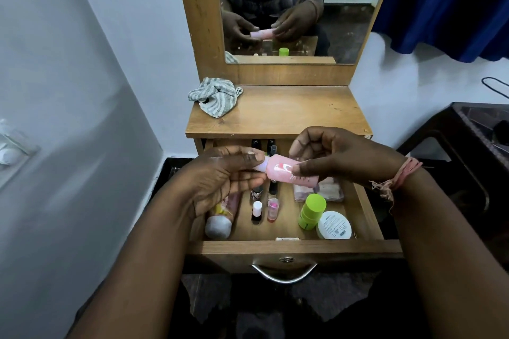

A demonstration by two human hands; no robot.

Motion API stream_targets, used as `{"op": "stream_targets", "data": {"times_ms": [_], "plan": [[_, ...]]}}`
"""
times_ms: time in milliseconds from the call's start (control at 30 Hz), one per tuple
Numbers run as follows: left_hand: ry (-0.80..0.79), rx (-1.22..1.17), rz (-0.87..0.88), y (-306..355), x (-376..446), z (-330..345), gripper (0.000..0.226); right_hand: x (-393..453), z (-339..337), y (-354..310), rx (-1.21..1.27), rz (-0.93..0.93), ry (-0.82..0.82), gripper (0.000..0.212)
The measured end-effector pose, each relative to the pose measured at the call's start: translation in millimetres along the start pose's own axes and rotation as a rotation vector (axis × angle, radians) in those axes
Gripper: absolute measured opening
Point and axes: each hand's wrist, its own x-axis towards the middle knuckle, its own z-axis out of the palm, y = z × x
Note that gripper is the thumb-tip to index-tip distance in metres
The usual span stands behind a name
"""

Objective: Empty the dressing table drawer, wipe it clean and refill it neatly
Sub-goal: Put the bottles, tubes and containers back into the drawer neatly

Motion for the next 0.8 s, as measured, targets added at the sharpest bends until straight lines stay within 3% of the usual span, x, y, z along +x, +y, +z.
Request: {"op": "stream_targets", "data": {"times_ms": [167,300,367,533,800], "plan": [[0.124,0.084,0.162,-4,5,13,0.029,6,7,3,-0.115,0.002,-0.006,0.026],[0.185,0.149,0.344,-11,9,29,0.052,7,14,0,-0.083,-0.051,0.019,0.031],[0.193,0.256,0.401,-14,9,32,0.048,7,12,1,-0.078,-0.068,0.024,0.032],[0.096,0.26,0.402,-11,4,30,0.029,-4,5,8,-0.191,-0.065,-0.083,0.042],[0.323,0.256,0.369,-9,8,11,0.012,-6,26,9,-0.585,-0.043,-0.249,0.034]]}}
